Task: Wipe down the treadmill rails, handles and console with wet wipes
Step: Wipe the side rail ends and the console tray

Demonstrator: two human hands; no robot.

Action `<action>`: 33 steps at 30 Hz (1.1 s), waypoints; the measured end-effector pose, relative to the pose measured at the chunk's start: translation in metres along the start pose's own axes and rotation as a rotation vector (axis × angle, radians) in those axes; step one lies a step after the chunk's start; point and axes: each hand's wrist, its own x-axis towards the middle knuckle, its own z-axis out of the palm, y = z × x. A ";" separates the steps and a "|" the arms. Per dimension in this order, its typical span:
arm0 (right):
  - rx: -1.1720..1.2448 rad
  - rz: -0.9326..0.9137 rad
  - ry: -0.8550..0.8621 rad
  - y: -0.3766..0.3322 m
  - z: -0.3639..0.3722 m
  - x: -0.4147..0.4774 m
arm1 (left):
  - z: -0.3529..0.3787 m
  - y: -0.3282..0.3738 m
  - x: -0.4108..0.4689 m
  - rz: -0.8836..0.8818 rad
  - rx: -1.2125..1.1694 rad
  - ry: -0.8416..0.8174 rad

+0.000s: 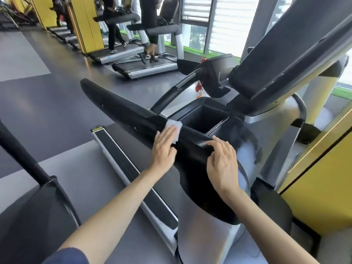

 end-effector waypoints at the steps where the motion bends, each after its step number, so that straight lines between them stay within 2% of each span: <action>1: 0.035 0.021 0.008 0.000 -0.003 0.000 | 0.008 0.012 -0.011 0.049 -0.010 -0.001; 4: 0.137 0.137 -0.009 0.004 -0.011 -0.003 | 0.028 0.052 -0.039 0.198 -0.028 -0.045; 9: 0.106 0.355 0.085 0.029 -0.030 -0.021 | 0.053 0.095 -0.070 0.425 0.080 -0.169; 12: 0.190 0.506 0.004 0.046 -0.044 -0.038 | 0.070 0.115 -0.089 0.563 0.156 -0.214; 16: 0.215 0.578 -0.083 0.069 -0.062 -0.061 | 0.087 0.121 -0.109 0.699 0.368 -0.196; 21: 0.288 0.684 -0.203 0.086 -0.074 -0.100 | 0.098 0.108 -0.131 0.910 0.539 -0.316; 24: 0.341 0.773 -0.293 0.098 -0.074 -0.121 | 0.100 0.103 -0.146 0.968 0.587 -0.400; 31: 0.237 0.954 -0.424 0.113 -0.061 -0.149 | 0.101 0.108 -0.167 0.988 0.558 -0.564; 33: 0.165 0.996 -0.515 0.116 -0.060 -0.155 | 0.103 0.109 -0.173 1.010 0.542 -0.631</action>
